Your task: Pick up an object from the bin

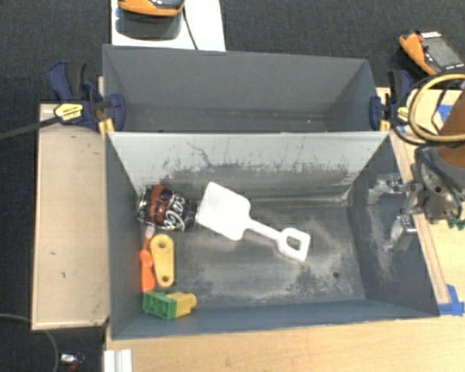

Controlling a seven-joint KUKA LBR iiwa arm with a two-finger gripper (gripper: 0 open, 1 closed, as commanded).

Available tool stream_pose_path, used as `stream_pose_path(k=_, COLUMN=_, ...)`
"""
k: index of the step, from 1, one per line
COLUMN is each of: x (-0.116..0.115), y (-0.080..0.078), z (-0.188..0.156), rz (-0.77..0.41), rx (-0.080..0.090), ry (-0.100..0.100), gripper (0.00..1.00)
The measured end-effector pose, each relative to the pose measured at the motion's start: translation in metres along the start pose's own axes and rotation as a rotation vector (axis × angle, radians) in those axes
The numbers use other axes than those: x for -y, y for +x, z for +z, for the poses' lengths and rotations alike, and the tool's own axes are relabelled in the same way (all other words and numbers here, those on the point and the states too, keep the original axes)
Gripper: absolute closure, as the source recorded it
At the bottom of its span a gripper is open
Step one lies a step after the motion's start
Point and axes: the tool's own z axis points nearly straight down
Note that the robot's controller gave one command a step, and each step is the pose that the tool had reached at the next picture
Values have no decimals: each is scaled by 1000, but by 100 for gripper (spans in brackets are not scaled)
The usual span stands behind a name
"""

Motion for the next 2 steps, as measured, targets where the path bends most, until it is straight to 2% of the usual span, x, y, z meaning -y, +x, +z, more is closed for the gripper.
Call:
stream_pose_path(k=1, x=-1, y=-1, z=-5, rz=-5, rx=7, ry=2, gripper=0)
stream_pose_path(k=2, x=-20, y=-3, z=40, rz=-215, rx=14, ry=5, gripper=0)
